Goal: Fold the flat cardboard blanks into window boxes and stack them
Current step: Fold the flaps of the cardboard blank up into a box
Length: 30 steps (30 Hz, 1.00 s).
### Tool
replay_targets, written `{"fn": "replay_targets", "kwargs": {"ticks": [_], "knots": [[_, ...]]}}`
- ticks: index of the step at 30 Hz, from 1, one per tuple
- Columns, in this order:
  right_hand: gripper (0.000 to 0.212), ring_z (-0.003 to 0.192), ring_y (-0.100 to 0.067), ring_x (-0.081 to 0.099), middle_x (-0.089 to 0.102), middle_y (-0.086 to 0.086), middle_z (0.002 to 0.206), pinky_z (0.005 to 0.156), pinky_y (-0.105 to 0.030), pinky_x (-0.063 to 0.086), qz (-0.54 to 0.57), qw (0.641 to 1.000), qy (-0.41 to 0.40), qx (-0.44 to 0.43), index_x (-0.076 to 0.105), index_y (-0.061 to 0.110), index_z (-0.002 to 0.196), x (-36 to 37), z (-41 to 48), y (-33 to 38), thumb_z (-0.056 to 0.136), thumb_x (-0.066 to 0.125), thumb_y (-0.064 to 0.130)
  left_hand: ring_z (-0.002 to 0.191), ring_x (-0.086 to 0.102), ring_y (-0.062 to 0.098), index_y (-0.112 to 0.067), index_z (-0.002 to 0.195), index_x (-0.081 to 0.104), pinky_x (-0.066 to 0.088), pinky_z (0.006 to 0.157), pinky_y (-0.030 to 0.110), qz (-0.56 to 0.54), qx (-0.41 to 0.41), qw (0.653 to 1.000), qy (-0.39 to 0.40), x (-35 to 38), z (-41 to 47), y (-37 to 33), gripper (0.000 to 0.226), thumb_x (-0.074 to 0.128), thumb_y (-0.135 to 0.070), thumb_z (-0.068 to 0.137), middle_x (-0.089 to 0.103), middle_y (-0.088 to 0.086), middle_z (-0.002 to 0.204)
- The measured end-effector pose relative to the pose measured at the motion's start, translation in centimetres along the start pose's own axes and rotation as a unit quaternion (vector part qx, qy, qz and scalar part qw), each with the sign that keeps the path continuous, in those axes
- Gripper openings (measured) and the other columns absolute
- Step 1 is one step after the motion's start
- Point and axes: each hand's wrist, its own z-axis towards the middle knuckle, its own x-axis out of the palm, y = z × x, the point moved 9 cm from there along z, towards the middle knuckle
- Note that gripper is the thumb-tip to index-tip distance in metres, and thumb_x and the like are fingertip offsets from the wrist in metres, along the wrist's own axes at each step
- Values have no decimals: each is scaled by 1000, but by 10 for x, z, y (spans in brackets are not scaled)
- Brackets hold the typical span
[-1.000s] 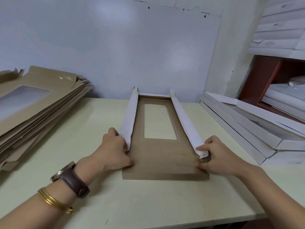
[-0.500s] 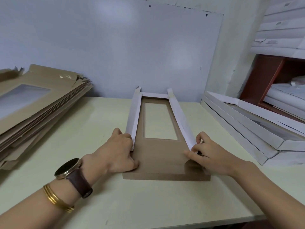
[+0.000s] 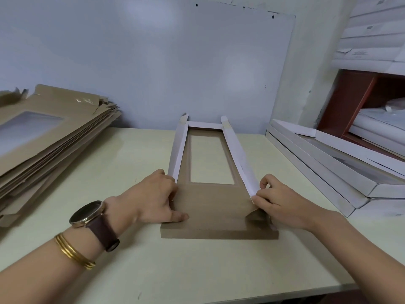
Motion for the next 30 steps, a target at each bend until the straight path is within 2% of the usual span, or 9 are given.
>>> {"fn": "replay_targets", "kwargs": {"ticks": [4,6,10,13,16,19,22,27,30], "knots": [[36,94,-1,44,37,7,106,75,-15,38,-2,998,50,-31,62,8,70,0,-1,3,93,45,30,88,42,12,-19,71,54,46,78,29,-26,6,1000,4,-2,-1,-1,57,58,-75,64,53,-9,79],[32,88,-5,50,30,15,113,79,-25,43,-5,997,64,-36,66,5,74,0,-1,1,90,48,27,87,43,12,-18,69,53,45,77,29,-52,10,999,-1,-2,-2,-3,54,63,-71,67,52,-9,78],[20,75,-1,49,37,12,116,71,-18,40,3,994,101,-30,69,-1,95,0,-3,-1,87,53,8,87,51,13,-15,67,57,46,79,32,-130,-12,990,44,-3,-6,2,43,64,-57,72,56,-7,83],[32,97,-3,52,45,8,114,81,-16,45,2,992,123,-22,69,9,109,1,-6,0,80,58,2,90,57,16,-18,70,65,49,83,38,-171,-32,979,107,-4,-10,7,30,60,-44,57,62,-4,93],[44,97,2,52,48,6,114,87,-15,45,-7,991,133,-29,66,14,116,0,-8,4,75,61,-2,92,63,14,-19,90,67,53,83,35,-160,-45,971,174,-3,-12,10,43,64,-37,52,66,-2,103],[50,103,-9,56,54,3,112,92,-28,48,10,991,130,-30,65,14,113,-3,-8,5,70,56,-9,99,63,15,-21,106,66,53,88,37,-130,-45,965,223,-3,-13,11,57,61,-29,49,64,0,114],[43,100,-13,60,59,4,105,89,-30,50,33,992,116,-37,66,19,96,-6,-8,7,71,51,-12,111,60,19,-21,111,67,50,96,40,-110,-39,963,243,-4,-11,11,62,56,-22,50,62,4,121],[11,93,-11,61,61,4,102,87,-30,49,5,993,109,-45,69,15,92,-3,-2,2,91,60,8,110,62,15,-21,102,74,48,98,35,-147,-38,959,240,-2,-5,11,29,67,-14,75,65,3,118],[13,93,-13,57,60,0,102,86,-29,47,-24,993,103,-46,67,9,93,-1,1,1,95,58,18,104,64,11,-26,96,75,48,98,33,-156,-21,960,229,-2,-2,13,17,68,-18,83,69,-3,111]]}}
